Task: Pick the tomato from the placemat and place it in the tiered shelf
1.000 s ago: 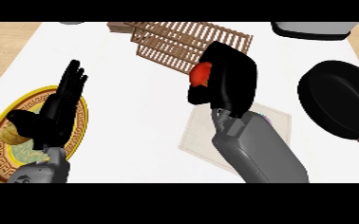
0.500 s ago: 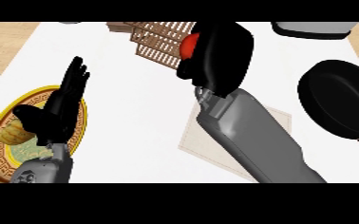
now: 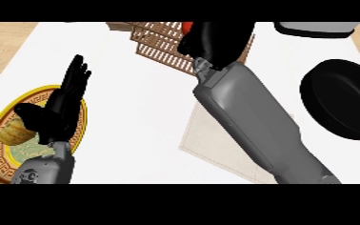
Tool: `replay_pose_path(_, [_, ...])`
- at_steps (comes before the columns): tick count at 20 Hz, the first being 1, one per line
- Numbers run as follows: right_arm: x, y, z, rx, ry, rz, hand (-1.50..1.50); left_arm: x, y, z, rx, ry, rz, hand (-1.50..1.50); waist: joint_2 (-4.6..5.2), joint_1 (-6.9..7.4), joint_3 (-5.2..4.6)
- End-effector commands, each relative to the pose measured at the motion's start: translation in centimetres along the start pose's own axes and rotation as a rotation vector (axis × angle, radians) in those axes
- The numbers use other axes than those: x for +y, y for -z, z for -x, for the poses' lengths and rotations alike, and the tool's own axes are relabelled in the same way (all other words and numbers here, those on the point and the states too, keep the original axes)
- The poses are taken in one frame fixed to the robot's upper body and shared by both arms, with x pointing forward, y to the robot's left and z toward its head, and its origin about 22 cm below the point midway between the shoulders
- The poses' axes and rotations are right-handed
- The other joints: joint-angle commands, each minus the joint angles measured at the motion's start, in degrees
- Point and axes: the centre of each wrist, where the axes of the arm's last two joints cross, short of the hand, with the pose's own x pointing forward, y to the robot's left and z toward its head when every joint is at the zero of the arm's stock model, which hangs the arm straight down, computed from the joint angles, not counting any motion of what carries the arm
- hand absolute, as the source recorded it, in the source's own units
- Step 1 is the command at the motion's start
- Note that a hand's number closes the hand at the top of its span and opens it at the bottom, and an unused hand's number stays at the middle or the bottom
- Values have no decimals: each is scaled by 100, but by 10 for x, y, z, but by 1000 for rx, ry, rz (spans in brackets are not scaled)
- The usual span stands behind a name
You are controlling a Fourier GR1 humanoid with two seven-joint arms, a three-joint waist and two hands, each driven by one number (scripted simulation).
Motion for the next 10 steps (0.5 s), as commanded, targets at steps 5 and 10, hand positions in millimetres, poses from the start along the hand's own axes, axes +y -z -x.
replay_pose_path(5, [27, 6, -4, 254, 98, 57, 150, 3, 1, -1, 4, 1, -3, 0, 49, -47, 11])
replay_pose_path(10, [49, 18, 8, 238, 109, 91, 150, 10, -2, -9, -22, -1, -1, 0, 64, -7, 16])
